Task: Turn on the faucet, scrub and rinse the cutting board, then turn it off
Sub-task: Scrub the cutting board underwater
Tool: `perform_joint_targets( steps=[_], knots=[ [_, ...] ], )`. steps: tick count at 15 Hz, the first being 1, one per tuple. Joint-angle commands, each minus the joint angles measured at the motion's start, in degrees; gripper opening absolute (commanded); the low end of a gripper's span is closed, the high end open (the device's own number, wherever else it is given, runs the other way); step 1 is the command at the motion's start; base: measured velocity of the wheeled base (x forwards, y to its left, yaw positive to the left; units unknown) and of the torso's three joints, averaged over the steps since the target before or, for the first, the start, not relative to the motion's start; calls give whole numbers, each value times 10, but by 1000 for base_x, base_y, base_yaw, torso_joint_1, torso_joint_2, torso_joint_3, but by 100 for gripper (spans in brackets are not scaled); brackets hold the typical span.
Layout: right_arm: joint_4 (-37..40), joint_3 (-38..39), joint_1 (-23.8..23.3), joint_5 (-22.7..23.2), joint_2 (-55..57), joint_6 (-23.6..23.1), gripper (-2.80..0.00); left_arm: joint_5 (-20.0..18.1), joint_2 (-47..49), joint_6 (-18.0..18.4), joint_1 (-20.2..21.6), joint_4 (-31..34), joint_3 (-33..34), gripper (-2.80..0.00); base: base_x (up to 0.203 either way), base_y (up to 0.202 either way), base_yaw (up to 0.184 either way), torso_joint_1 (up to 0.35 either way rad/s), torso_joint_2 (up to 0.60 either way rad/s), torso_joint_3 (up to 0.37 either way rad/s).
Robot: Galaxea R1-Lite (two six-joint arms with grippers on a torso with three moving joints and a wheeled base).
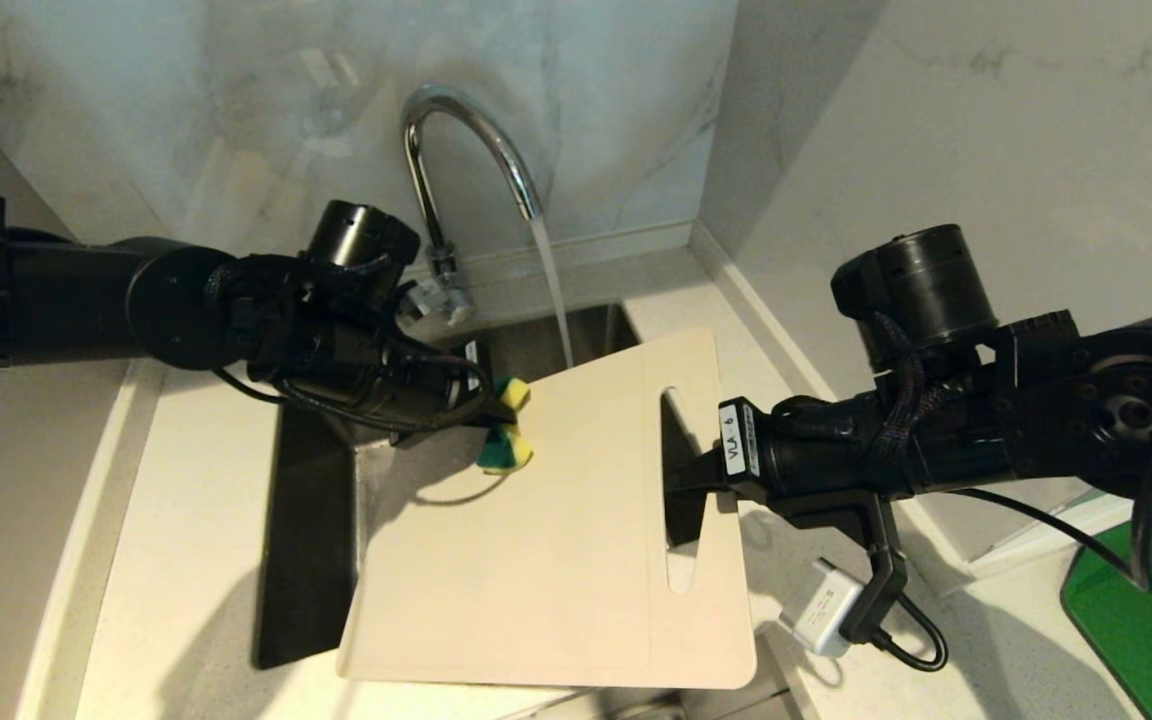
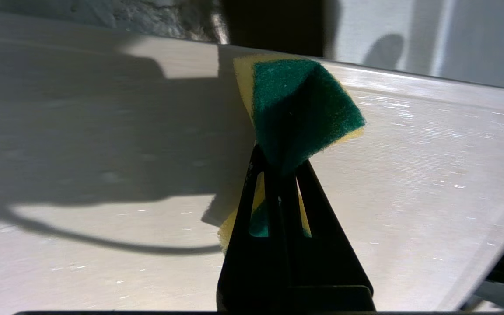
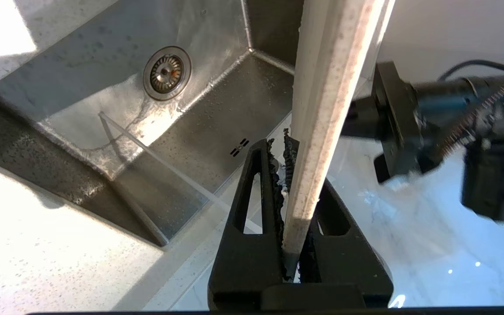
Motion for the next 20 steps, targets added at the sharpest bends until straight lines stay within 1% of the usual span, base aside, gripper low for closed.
perform_joint_targets(
  steps=[1, 3, 5, 7, 9, 11, 13, 15, 17, 18, 20],
  knots=[
    [-1, 1, 0, 3, -3, -9, -280, -3, -18, 10, 25, 1, 34, -280, 0, 0, 0, 0, 0, 0],
    [-1, 1, -1, 3, -3, -9, -280, -5, -31, 15, 42, -1, 63, -280, 0, 0, 0, 0, 0, 0],
    [-1, 1, -2, 3, -3, -9, -280, -5, -43, 26, 59, -19, 103, -280, 0, 0, 0, 0, 0, 0],
    [-1, 0, -3, 3, -5, -8, -280, -5, -49, 44, 87, -68, 154, -280, 0, 0, 0, 0, 0, 0],
    [-3, 2, -3, 3, -7, 12, -280, -5, -49, 53, 112, -99, 199, -280, 0, 0, 0, 0, 0, 0],
    [-23, 8, -4, 3, -7, 14, -280, -6, -47, 66, 138, -137, 249, -280, 0, 0, 0, 0, 0, 0],
    [-27, 16, -4, 3, -11, 20, -280, -7, -43, 77, 169, -186, 290, -280, 0, 0, 0, 0, 0, 0],
    [-27, 17, -4, 3, -11, 20, -280, -8, -48, 78, 179, -195, 293, -280, 0, 0, 0, 0, 0, 0],
    [-27, 18, -6, 3, -12, 20, -280, -9, -64, 77, 176, -195, 279, -280, 0, 0, 0, 0, 0, 0],
    [-27, 19, -9, 3, -12, 20, -280, -10, -74, 75, 170, -193, 269, -280, 0, 0, 0, 0, 0, 0],
    [-27, 21, -11, 3, -12, 20, -280, -9, -98, 65, 142, -187, 254, -280, 0, 0, 0, 0, 0, 0]
  ],
)
